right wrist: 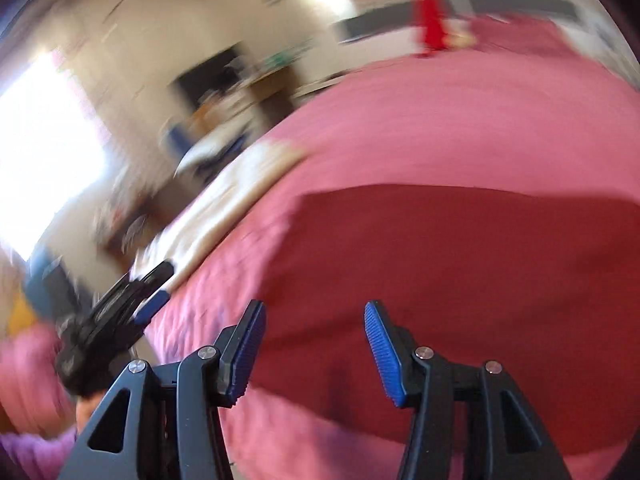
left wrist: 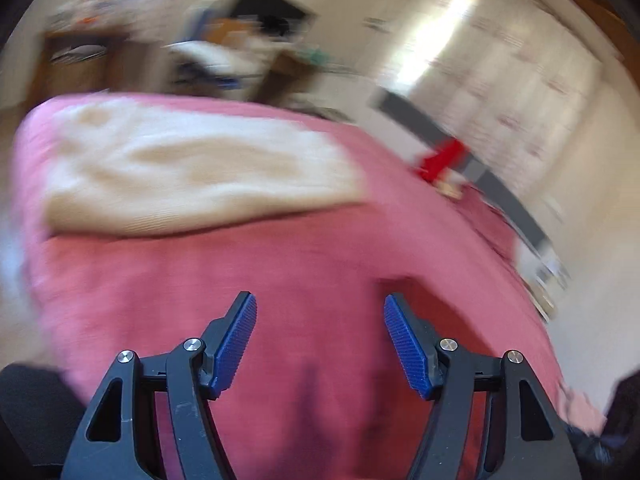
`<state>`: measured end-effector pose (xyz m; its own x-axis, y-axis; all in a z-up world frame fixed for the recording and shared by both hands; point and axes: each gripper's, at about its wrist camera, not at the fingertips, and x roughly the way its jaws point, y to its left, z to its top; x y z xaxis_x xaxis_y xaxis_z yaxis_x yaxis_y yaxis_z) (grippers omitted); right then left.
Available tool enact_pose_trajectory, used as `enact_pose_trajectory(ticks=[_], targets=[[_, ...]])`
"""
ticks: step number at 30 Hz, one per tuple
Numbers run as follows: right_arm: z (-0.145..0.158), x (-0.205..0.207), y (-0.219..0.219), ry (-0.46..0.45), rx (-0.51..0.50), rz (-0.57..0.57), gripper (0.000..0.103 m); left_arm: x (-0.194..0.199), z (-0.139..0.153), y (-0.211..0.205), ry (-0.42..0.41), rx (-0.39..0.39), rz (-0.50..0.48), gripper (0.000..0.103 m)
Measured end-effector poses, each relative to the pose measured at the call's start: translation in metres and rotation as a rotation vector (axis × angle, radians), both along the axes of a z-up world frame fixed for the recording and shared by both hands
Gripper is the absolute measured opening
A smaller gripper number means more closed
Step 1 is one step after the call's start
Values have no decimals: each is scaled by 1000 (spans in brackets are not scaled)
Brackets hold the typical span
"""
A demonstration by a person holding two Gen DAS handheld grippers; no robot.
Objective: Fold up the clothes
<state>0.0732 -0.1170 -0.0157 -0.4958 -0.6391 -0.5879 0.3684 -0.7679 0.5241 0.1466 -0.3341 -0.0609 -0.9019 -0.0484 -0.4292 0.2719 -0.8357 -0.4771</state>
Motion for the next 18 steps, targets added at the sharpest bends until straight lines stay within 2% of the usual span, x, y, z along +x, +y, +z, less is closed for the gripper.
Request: enact_pose_trajectory(ticks=[3,6,7,10,12,13,17,18], targets=[[-15,-29,64,-144,-208,-151,55,-36,22,41,18,-71,-152,69],[-37,-62,90,-267,-357,-219,55,-89,33,93,-22,-148,-296,74],[-42,-73,87,-289,-368,-194,55,-110,30,107,-60,-169,-320,74],[-56,-107,76,-332,-351,-110,54,-160,1,111,-227,-191,-341,74],[-68,-131,87,-379,-293,-112,45,-175,-18,100,-318,-228,-310,74],[-70,-140,100,-383,-305,-120,44,-178,-26,90,-347,-232,-300,74],[-81,-164,164,-374,-409,-209,43,-170,-32,66,-277,-184,-343,74],[-86,-170,179,-377,-453,-227,38,-170,-34,64,-269,-171,-351,74]])
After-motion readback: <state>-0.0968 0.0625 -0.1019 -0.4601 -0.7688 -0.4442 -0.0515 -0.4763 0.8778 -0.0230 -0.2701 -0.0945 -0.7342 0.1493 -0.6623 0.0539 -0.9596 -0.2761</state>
